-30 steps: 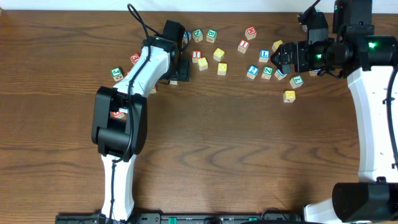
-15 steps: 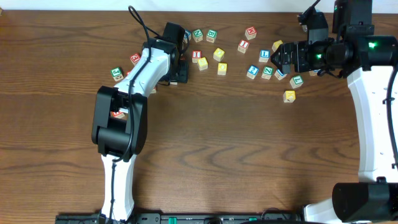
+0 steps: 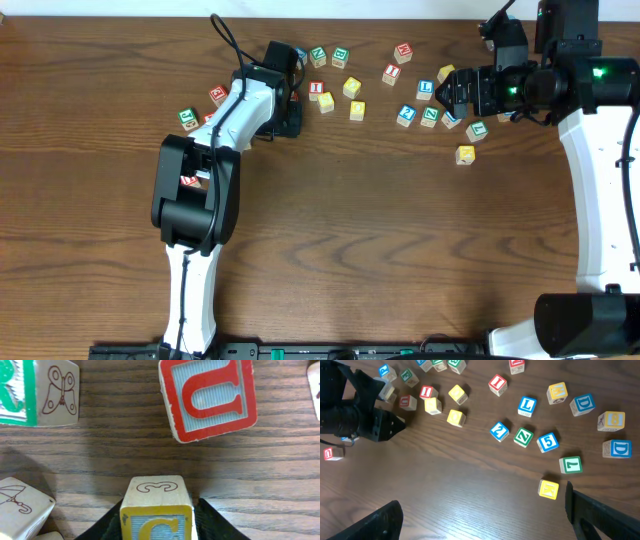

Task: Spell out CORL
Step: 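Lower the left gripper and grasp the yellow C block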

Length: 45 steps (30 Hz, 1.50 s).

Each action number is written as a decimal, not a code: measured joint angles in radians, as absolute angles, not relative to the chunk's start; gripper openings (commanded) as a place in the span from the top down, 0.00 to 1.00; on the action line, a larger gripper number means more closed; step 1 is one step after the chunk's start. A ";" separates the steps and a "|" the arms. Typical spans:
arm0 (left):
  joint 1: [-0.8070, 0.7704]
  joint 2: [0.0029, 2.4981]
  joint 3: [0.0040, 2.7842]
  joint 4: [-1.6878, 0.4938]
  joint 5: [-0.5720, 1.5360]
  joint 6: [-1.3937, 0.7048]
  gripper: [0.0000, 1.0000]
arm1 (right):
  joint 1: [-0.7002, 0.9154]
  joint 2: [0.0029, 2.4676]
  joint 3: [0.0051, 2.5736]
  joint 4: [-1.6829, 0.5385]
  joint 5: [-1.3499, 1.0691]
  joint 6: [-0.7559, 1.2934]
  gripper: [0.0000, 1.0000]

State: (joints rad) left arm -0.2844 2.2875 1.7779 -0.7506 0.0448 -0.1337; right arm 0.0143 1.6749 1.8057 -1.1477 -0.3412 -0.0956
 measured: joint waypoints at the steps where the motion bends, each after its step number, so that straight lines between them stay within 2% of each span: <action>1: -0.284 2.288 1.778 -0.749 0.045 -0.131 0.65 | 0.014 1.675 1.806 -1.148 -0.341 -0.096 0.01; 8: -0.284 2.288 1.778 -0.727 0.045 -0.131 0.66 | 0.014 1.675 1.806 -1.148 -0.341 -0.096 0.01; 11: -0.284 2.288 1.778 -0.721 0.045 -0.131 0.70 | 0.014 1.675 1.806 -1.148 -0.341 -0.096 0.01; 23: -0.284 2.285 1.778 -0.738 0.044 -0.133 0.71 | 0.014 1.675 1.806 -1.148 -0.341 -0.096 0.01; 37: -0.298 2.226 1.778 -0.970 0.088 -0.191 0.73 | 0.014 1.675 1.806 -1.148 -0.341 -0.096 0.01; 45: -0.397 2.226 1.777 -1.124 0.126 -0.214 0.73 | 0.014 1.675 1.806 -1.148 -0.341 -0.096 0.01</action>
